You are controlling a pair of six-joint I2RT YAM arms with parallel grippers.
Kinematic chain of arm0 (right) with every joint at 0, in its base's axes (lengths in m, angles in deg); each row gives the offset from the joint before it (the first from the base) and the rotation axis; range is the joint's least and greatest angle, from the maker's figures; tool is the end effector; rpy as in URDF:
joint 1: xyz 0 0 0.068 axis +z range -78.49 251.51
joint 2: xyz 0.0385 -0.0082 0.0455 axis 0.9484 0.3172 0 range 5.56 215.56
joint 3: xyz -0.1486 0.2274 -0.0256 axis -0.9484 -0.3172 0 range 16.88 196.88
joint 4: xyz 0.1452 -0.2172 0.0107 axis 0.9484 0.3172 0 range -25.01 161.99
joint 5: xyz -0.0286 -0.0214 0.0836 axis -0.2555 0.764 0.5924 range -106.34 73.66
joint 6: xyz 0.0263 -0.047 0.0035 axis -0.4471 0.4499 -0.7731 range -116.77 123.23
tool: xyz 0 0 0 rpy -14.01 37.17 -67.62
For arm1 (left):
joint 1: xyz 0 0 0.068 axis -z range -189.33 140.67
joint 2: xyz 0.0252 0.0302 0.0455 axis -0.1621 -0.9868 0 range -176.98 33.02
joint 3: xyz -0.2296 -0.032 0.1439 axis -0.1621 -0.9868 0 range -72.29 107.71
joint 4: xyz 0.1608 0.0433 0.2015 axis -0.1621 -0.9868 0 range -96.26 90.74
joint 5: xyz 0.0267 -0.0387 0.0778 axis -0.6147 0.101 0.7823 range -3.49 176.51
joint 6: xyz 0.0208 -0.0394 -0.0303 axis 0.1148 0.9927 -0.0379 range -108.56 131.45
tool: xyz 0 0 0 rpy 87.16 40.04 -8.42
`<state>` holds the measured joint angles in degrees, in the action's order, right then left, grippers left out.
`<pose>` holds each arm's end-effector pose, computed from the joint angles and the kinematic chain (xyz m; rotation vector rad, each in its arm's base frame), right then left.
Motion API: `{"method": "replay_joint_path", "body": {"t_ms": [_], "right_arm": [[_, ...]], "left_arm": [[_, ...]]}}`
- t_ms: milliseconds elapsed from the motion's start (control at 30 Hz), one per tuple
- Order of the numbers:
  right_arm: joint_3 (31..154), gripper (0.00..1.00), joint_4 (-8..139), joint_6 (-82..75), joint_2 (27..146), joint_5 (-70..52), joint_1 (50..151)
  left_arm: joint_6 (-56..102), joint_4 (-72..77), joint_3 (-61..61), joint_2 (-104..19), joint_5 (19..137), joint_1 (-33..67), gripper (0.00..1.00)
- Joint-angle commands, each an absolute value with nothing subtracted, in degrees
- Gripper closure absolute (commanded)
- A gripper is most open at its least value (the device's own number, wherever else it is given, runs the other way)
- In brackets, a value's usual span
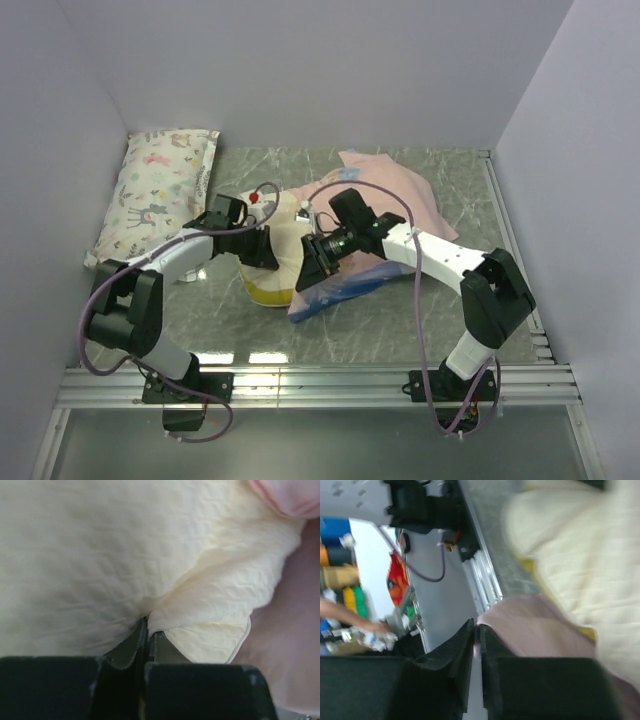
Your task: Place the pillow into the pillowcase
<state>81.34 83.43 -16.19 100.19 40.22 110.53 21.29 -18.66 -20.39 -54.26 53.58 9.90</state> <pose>0.2494 0.2404 0.2351 -0.9266 2.3778 1.6353 0.2787 -0.1176 0.1995 0.4448 2.5095 -0.9280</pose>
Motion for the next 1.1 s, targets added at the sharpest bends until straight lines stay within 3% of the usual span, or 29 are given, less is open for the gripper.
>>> {"method": "replay_joint_path", "body": {"t_ms": [0, 33, 100, 233, 333, 367, 400, 500, 733, 1067], "right_arm": [[92.5, 0.67, 94.9, -6.4, 95.1, 43.7, 110.0], [96.6, 0.55, 99.9, -3.2, 94.9, 43.9, 108.5], [100.2, 0.44, 114.1, 6.4, 94.8, 45.3, 103.4], [103.5, 0.44, 125.2, 12.3, 92.8, 46.2, 85.3], [101.3, 0.53, 122.3, 10.7, 90.1, 28.9, 73.3], [99.6, 0.58, 119.8, 8.4, 89.2, 16.3, 68.8], [97.7, 0.63, 114.9, 8.6, 88.4, 9.8, 67.6], [91.2, 0.63, 109.7, 13.6, 89.4, -9.6, 66.6], [85.1, 0.55, 101.8, 12.5, 98.3, -18.0, 65.9], [90.9, 0.51, 100.1, 7.9, 108.8, -17.0, 68.2]], "left_arm": [[14.2, -26.3, -16.2, -57.3, 56.7, 3.3, 1.0], [9.7, -27.3, -15.5, -57.6, 58.8, 2.1, 1.0], [5.9, -29.3, -13.7, -58.2, 60.6, -0.1, 1.0], [-1.0, -31.3, -12.4, -58.9, 62.7, -4.7, 1.0], [-3.2, -31.3, -12.0, -59.9, 63.6, -5.9, 1.0], [-3.8, -31.2, -11.8, -60.1, 63.7, -6.2, 1.0], [-3.8, -31.2, -11.7, -60.4, 63.9, -6.5, 1.0], [-3.7, -30.9, -10.7, -61.8, 63.6, -8.2, 1.0], [-3.0, -30.7, -10.2, -61.3, 62.3, -8.5, 1.0], [-2.1, -30.1, -10.1, -61.2, 61.3, -8.5, 1.0]]}}
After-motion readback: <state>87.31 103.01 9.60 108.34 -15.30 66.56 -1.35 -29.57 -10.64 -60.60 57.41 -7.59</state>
